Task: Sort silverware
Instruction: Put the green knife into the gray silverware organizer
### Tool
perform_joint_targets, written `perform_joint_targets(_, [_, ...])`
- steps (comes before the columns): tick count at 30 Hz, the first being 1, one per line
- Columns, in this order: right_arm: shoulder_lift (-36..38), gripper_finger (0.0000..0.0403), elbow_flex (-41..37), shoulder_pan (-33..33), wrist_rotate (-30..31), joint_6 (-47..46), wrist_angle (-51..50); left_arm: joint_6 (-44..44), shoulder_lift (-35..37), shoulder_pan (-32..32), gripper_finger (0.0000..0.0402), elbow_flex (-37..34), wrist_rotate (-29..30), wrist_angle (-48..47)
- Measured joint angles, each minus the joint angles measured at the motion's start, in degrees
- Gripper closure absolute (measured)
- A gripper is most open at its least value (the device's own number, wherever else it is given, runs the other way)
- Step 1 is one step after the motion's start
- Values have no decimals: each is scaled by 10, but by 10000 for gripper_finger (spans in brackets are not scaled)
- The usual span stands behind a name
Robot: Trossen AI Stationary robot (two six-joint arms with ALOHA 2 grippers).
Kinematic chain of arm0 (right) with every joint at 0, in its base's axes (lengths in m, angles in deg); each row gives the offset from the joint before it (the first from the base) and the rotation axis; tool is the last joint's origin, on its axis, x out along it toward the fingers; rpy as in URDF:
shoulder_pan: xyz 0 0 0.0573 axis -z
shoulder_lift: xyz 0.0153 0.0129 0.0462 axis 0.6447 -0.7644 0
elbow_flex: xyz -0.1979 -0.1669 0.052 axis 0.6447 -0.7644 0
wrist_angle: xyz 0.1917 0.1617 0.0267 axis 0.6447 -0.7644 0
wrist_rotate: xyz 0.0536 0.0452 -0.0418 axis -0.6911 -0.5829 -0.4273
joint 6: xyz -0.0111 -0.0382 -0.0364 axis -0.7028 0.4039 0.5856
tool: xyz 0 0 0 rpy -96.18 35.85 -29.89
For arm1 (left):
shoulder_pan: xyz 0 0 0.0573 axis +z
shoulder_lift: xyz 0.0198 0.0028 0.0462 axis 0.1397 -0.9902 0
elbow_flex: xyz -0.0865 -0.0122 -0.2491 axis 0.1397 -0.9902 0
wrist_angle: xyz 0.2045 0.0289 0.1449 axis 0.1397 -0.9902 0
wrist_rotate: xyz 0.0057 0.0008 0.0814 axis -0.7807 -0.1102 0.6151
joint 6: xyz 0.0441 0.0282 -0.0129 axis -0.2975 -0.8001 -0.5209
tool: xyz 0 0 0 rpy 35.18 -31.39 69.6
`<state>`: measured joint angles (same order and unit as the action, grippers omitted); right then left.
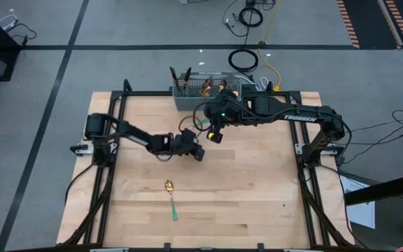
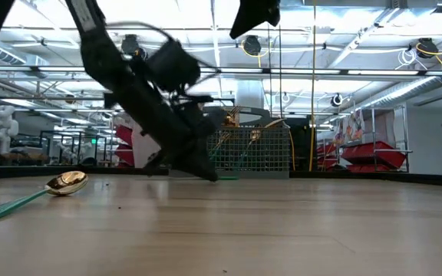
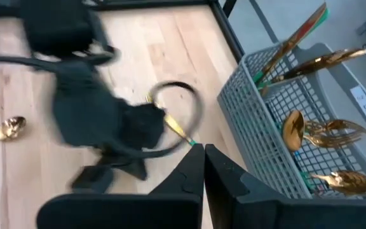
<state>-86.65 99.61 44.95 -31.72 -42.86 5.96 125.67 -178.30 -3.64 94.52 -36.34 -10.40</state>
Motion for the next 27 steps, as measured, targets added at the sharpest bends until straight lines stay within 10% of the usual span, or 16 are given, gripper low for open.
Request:
perform_joint_targets(9, [0,403,0,0,2,1,-5,-79,118,-14,401,44,224,-257])
perform_joint_targets(27, [0,403,0,-13,-4,-4,-3,-95,1,32,401,41,250,-280])
